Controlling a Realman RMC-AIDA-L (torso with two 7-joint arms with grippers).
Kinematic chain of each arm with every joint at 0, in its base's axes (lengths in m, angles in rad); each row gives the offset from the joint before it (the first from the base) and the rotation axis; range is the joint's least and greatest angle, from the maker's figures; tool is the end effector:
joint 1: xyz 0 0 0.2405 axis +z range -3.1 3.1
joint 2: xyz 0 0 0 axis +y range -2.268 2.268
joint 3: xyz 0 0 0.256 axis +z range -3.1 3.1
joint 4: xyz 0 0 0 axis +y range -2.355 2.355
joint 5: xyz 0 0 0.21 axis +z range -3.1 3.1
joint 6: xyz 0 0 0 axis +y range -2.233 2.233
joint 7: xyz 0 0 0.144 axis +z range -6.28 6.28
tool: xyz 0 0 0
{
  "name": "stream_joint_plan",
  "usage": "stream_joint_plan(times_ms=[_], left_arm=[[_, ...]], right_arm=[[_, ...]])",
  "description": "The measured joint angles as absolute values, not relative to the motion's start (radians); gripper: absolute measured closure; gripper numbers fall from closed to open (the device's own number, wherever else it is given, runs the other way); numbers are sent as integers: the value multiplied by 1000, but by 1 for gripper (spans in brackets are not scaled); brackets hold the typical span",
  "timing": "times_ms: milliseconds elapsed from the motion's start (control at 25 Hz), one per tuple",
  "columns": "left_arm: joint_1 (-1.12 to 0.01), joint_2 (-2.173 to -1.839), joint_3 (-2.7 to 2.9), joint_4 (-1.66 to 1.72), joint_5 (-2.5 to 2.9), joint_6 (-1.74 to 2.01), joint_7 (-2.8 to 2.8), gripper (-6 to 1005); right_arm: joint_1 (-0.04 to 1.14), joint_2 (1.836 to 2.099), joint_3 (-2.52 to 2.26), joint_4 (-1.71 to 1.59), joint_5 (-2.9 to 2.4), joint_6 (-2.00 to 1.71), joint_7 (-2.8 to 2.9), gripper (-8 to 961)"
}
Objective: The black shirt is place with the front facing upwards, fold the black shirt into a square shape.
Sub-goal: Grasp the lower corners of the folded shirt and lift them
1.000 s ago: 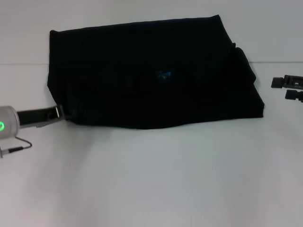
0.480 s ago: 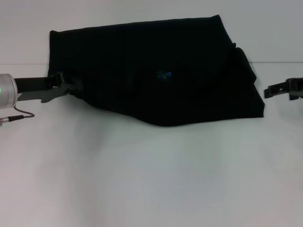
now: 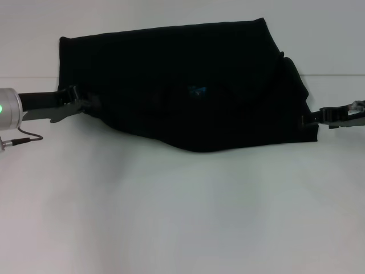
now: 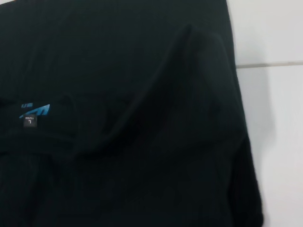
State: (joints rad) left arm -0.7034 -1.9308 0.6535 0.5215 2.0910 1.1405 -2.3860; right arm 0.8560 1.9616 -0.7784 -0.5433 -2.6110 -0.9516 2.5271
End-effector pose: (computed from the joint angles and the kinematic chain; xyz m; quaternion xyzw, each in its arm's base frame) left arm -0.2821 0.4197 0.0499 -0.7058 -0.6308 -0.2452 0.2094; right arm 0.2738 0.4498 0.0317 -0.7695 0.5519 0.0136 0.3211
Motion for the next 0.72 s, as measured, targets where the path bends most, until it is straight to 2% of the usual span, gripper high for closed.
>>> stream_joint_plan(times_ms=[200, 720], left_arm=[[-706, -1934, 653, 522, 2090, 1132, -2384, 955], [-708, -1937, 653, 523, 2089, 1123, -2384, 942]], right_arm=[[861, 1987, -803, -527, -2611, -886, 2517, 53], [891, 1995, -827, -474, -2608, -835, 2530, 72]])
